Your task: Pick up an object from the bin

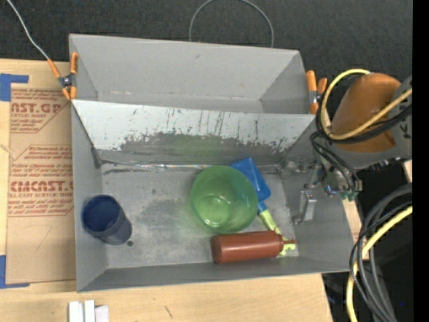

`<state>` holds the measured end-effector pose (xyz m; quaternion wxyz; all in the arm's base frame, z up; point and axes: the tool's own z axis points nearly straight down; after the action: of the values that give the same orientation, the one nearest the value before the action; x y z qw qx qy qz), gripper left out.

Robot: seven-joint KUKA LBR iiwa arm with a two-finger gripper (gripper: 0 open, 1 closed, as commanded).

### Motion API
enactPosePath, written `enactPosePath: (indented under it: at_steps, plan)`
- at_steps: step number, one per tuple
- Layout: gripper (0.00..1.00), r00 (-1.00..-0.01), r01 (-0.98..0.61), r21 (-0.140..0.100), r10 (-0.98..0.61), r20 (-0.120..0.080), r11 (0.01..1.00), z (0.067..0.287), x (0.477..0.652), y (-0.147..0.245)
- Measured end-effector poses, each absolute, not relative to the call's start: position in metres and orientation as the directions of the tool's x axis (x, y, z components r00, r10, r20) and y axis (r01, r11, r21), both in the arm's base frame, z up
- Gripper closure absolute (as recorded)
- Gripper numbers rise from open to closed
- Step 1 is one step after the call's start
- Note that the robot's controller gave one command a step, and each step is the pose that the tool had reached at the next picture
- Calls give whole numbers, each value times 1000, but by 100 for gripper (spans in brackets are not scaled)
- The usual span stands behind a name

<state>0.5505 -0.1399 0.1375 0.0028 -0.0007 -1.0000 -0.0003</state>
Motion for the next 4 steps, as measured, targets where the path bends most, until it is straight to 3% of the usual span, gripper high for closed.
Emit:
enactPosePath:
  at_steps: [1, 2, 3, 4]
  plan:
    - [0, -1000, 0, -1, 0, -1, 1000, 142, 552, -139]
    - [0, -973, -233, -2, -233, -2, 973, 91, 514, -81]
    - [0, -938, -347, -1, -347, -5, 938, 75, 505, -82]
    - [0, -945, -327, -1, -327, 0, 945, 70, 505, -44]
